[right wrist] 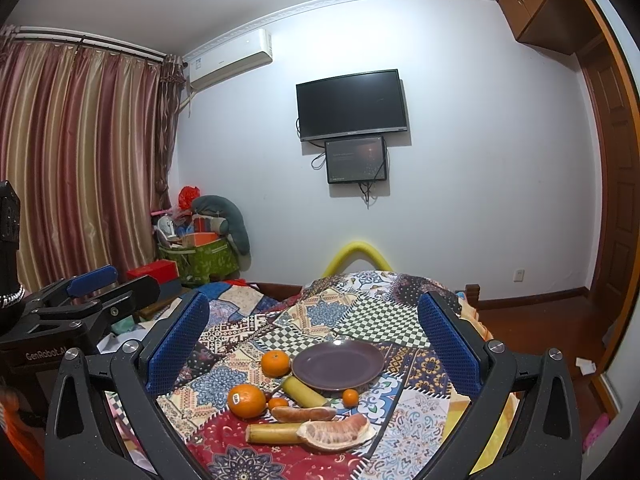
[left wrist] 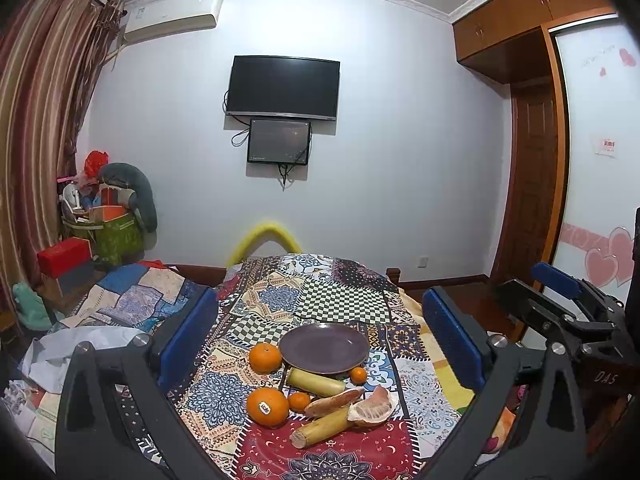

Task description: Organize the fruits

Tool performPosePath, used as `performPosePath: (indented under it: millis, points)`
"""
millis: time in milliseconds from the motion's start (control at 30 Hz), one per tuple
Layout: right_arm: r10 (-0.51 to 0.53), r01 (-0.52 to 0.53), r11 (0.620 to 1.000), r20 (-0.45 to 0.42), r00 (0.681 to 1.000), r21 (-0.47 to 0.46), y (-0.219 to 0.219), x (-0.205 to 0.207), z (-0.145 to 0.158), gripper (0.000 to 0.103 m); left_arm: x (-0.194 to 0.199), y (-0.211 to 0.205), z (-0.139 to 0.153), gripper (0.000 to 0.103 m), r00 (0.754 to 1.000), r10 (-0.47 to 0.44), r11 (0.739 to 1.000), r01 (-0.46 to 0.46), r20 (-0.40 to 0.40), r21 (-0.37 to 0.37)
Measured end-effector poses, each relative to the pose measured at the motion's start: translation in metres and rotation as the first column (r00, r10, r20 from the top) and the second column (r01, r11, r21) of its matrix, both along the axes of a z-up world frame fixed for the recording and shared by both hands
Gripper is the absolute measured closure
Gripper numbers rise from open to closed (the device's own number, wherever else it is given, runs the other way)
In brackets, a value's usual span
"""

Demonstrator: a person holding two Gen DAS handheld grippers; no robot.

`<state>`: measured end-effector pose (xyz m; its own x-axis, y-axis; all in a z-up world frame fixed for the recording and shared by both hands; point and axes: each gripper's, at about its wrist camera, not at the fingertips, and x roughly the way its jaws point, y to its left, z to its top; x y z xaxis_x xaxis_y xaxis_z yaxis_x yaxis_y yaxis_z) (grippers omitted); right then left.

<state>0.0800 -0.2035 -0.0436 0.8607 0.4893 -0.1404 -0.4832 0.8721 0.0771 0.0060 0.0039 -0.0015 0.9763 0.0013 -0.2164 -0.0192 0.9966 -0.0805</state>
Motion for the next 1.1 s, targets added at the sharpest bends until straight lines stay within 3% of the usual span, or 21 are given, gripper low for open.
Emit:
performPosePath:
  millis: [1100]
  points:
    - [0.001, -0.001, 1.000, -0.020, 1.000, -0.002, -0.0004, 0.0040, -0.0025, 0.000, 0.0052, -0.0064, -0.0005, 0.000, 1.000, -0.003, 1.000, 0.003, -0.011, 0.007]
